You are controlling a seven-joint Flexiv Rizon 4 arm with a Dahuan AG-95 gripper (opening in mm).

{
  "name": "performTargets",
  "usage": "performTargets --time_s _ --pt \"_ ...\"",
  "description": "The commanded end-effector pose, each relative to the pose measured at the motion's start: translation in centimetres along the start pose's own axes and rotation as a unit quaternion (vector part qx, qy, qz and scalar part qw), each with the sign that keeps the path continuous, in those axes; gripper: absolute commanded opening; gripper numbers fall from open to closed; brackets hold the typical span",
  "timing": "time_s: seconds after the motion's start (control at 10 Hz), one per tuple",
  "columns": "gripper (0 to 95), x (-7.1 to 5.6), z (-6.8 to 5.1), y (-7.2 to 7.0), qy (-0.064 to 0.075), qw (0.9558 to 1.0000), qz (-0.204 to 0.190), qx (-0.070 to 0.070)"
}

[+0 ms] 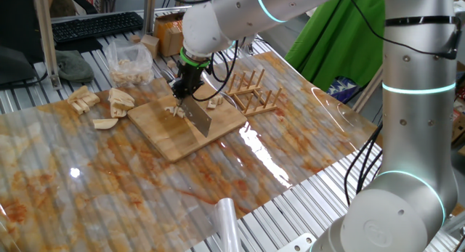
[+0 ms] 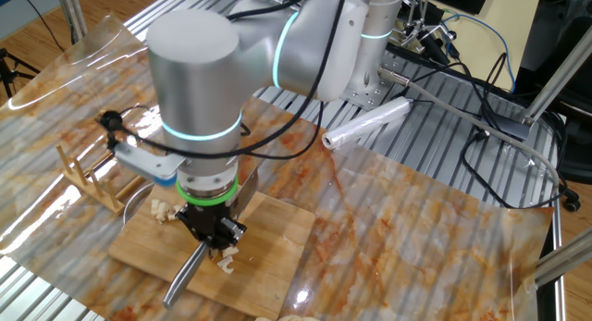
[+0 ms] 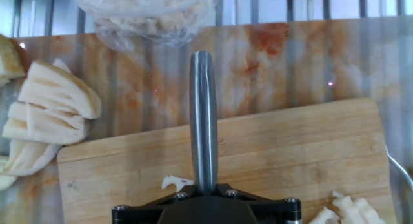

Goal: Slice the lotus root

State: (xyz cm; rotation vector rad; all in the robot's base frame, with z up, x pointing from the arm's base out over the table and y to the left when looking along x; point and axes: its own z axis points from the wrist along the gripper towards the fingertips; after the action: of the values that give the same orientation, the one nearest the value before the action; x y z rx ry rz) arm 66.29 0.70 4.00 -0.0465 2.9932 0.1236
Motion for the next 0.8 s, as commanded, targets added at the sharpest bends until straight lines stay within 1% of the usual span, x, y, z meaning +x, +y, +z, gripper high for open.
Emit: performTargets --time_s 0.1,0.2,0.3,0.6,0.8 --pt "0.0 0.03 0.02 0.02 -0.027 0.9996 0.007 -0.001" --pt "0.0 0.07 0.08 0.06 -0.026 0.9996 0.007 -0.002" --pt "0.0 0.26 0.39 0.21 -0.033 0.9994 0.008 -0.001" --pt "0.0 0.37 0.46 0.25 -0.032 0.9995 0.006 0.004" --pt "0.0 0.38 0.68 0.3 -0.033 0.9994 0.009 0.001"
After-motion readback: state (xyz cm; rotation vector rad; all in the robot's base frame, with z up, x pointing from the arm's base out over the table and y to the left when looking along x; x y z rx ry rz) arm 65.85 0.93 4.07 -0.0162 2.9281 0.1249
